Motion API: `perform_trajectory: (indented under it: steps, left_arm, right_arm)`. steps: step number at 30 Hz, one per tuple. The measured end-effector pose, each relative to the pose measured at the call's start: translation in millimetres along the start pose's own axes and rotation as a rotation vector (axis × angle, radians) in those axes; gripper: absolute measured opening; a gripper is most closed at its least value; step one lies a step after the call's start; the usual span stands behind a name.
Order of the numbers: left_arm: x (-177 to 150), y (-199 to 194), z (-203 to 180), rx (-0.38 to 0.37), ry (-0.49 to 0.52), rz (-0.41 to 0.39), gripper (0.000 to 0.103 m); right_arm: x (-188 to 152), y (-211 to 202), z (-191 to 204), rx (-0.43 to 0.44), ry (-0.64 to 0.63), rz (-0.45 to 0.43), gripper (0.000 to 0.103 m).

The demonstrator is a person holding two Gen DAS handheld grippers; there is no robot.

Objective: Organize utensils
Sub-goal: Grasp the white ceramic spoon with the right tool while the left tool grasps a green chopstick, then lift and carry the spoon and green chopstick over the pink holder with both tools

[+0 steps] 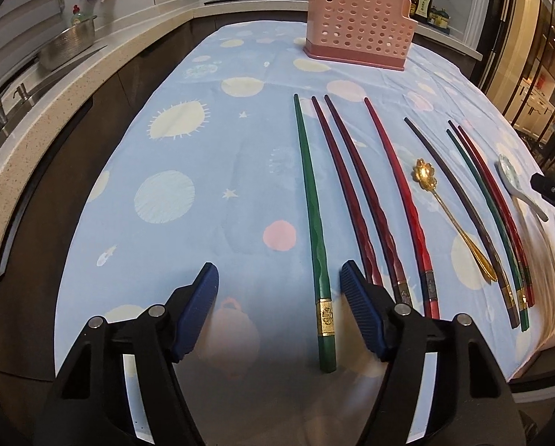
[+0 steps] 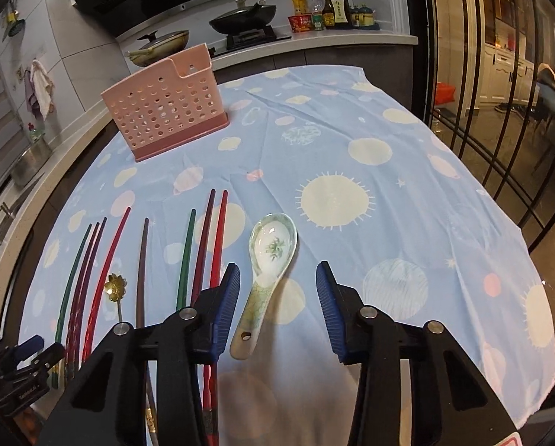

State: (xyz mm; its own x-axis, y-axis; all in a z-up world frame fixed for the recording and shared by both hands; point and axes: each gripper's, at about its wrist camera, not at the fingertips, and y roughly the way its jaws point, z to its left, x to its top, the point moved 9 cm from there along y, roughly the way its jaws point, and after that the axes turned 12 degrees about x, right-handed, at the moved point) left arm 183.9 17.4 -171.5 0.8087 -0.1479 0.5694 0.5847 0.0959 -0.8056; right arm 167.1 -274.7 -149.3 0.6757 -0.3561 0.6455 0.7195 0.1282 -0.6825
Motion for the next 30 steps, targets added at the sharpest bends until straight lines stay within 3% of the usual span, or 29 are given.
perform_trajectory:
  steps: [5, 8, 10, 14, 19, 30]
  left_arm:
    - [1.4, -0.8, -4.5, -0.018, 0.012, -0.015, 0.061]
    - [2.1, -1.8, -5.2, -0.034, 0.009, -0.021, 0.059]
    - [2.2, -2.9, -5.5, -0.049, 0.006, -0.022, 0.052]
    - [1.2, -5.7, -7.1, -0.086, 0.000, -0.021, 0.028]
    - [-1.5, -8.5, -11.0, -0.123, 0.000, -0.021, 0.007]
    - [1.3, -34.0, -8.4, -0.141, -0.015, -0.064, 0.007]
  right_arm:
    - [-17.4, 21.1, -1.8, 0.010, 0.026, 0.065, 0.025]
    - [-21.1, 21.2, -1.0, -0.003, 0.007, 0.056, 0.024]
    - [-21.9, 20.1, -2.4, -0.004, 0.005, 0.054, 0.021]
    - [-24.3, 17.3, -4.3, 0.001, 0.010, 0.048, 0.013]
    - [-28.5, 9.4, -3.3, 0.007, 0.005, 0.047, 0.013]
    - [-25.0, -27.5, 6.8, 0.033, -0.039, 0.000, 0.013]
